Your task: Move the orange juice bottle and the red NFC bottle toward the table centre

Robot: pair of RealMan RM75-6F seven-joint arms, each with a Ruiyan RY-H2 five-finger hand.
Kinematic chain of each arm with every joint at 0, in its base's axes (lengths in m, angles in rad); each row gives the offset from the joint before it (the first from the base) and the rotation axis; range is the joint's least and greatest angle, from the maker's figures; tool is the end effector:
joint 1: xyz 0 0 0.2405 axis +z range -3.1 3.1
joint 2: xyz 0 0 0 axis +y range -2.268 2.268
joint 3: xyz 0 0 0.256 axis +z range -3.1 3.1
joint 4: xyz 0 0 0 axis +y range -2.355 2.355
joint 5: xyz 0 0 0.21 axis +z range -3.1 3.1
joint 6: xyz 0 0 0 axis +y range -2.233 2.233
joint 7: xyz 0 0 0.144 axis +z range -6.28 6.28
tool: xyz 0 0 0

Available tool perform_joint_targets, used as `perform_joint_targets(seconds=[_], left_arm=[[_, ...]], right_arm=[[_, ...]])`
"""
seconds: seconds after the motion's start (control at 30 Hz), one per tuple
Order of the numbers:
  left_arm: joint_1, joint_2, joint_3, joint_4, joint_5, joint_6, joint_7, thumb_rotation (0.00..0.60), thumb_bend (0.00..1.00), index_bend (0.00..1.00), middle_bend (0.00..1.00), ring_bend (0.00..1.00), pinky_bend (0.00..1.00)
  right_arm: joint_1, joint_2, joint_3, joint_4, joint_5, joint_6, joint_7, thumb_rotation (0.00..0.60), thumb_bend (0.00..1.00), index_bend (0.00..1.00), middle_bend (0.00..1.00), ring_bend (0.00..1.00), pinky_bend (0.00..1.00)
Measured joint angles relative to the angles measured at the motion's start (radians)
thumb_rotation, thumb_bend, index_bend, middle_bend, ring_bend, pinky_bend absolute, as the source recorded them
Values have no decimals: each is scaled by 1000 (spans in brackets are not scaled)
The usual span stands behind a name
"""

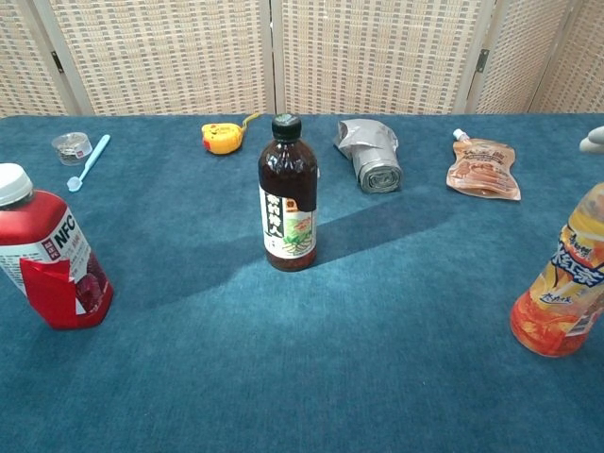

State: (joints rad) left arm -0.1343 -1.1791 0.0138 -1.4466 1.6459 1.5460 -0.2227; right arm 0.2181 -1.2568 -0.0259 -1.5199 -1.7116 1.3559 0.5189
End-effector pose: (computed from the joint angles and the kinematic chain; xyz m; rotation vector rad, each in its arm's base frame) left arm -0.3115 0.1840 0.1453 -1.5055 -0.9196 -1.0961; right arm -0.2759 -0.1974 0.0843 1.5583 -1.3855 1.3197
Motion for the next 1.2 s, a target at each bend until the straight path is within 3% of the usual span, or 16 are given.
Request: perform_joint_targets(seconds=[0.23,0.4,0.6,0.9,1.2], left_arm=[[-1,5,3,-4,0,-7,-11,600,130,537,410,296,444],[-1,7,4,-5,-2,-9,-15,600,130,537,410,296,444],[-2,9,4,-6,-3,-11,-20,600,130,537,410,296,444],[-3,9,3,-5,-8,-18,-20,600,130,537,410,296,444],[-3,10,2,-3,-12,-19,-25,600,130,537,410,296,444]], right_arm=[[22,-51,6,41,20,-13,31,600,0,131,195,125,252],[31,-85,20,66,45,-13,22,600,5,265,368,310,471],[38,-109,43,75,78,-7,1,600,40,423,496,455,599],[66,-98,77,37,86,1,-9,600,68,473,535,496,634],[121,-82,150,-16,121,-17,-84,600,80,473,535,496,634]])
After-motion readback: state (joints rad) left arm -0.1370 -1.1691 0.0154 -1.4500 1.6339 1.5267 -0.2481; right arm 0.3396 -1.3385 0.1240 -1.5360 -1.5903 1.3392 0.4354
